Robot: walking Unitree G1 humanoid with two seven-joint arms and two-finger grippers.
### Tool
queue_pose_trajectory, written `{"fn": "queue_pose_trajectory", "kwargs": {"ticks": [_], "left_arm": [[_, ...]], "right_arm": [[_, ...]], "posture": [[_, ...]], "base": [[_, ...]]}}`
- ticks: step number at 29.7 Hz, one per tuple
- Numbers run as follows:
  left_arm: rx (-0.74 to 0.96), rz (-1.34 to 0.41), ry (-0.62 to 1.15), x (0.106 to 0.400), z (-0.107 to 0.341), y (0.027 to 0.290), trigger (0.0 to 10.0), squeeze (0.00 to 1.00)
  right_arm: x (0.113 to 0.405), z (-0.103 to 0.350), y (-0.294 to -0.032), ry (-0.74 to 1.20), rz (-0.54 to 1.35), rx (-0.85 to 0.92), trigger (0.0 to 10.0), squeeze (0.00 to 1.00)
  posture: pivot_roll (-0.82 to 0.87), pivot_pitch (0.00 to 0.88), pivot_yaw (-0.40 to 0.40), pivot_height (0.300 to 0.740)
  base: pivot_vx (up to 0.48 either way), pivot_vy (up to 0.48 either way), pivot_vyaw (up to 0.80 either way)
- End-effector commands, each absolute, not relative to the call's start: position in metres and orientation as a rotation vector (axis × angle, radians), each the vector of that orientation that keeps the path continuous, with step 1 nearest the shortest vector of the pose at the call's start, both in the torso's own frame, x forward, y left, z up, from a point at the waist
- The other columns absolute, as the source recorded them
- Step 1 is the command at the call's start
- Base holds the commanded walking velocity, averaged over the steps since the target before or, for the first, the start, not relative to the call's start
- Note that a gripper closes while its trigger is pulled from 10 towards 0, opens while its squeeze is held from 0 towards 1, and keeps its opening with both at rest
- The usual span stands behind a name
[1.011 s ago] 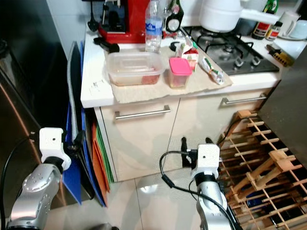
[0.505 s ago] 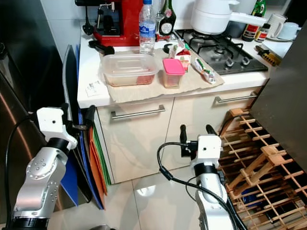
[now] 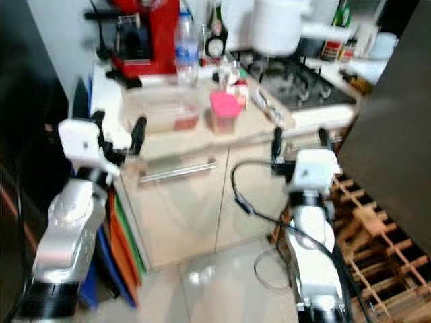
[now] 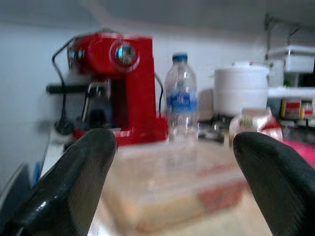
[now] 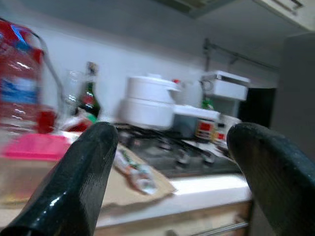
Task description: Restocking fridge
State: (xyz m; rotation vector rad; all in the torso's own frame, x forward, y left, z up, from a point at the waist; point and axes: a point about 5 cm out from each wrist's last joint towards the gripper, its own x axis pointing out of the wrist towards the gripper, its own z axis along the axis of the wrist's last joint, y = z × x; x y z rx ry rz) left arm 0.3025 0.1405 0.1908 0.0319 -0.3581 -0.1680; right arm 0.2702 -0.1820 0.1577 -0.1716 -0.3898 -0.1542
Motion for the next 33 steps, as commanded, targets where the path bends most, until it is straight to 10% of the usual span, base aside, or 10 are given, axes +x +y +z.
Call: {"fn": "queue_pose_trajectory", "kwargs": {"ticks": [1, 22, 33], "left_arm": [[0.048, -0.146, -0.380, 0.305, 0.197, 0.145, 10.0, 0.00], [-0.047, -0.058, -0.541, 0.331, 0.287, 0.162, 10.0, 0.00], [-0.214, -0.126, 0.031, 0.365, 0.246, 0.196, 10.0, 0.00]], "right_arm": [[0.272, 0.157, -0.179, -0.381, -0.153, -0.162, 10.0, 0.00], [0.268, 0.180, -0.155, -0.477, -0.112, -0.156, 10.0, 0.00], [0.276, 0.165, -0.155, -0.361, -0.046, -0.034, 10.0, 0.00]], "posture": [[0.07, 0.000, -0.002, 0.740], [0.09, 0.000, 0.008, 0.740], [0.10, 0.005, 0.013, 0.740]], "base": [[0.461, 0.000, 0.00], [0.259, 0.000, 0.00], [0.000, 0.000, 0.00]]}}
